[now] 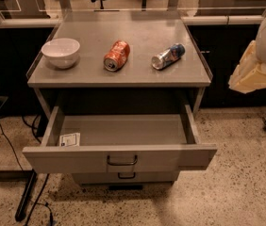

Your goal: Close top drawer

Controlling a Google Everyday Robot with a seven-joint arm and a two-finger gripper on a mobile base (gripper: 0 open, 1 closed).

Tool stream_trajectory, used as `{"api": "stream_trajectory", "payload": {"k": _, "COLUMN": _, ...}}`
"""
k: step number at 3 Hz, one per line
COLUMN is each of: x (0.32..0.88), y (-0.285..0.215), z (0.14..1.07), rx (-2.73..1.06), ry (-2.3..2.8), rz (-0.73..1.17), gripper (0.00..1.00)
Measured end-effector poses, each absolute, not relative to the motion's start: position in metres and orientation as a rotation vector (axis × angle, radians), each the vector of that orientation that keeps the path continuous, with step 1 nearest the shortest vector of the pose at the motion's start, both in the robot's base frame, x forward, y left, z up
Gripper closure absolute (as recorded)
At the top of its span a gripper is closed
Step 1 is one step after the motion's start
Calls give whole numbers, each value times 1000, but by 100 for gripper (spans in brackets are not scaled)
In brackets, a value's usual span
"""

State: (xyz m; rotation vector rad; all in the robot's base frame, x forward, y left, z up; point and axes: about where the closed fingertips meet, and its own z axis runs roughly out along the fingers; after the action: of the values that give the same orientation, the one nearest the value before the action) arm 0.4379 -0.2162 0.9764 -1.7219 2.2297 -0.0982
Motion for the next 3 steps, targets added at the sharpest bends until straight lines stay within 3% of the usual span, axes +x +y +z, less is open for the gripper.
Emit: {"api": "stream_trajectory", "payload": {"k": 3, "x": 414, "y": -183, "z": 820, "rx": -1774, "ry": 2405, "rz": 75, "gripper": 100}}
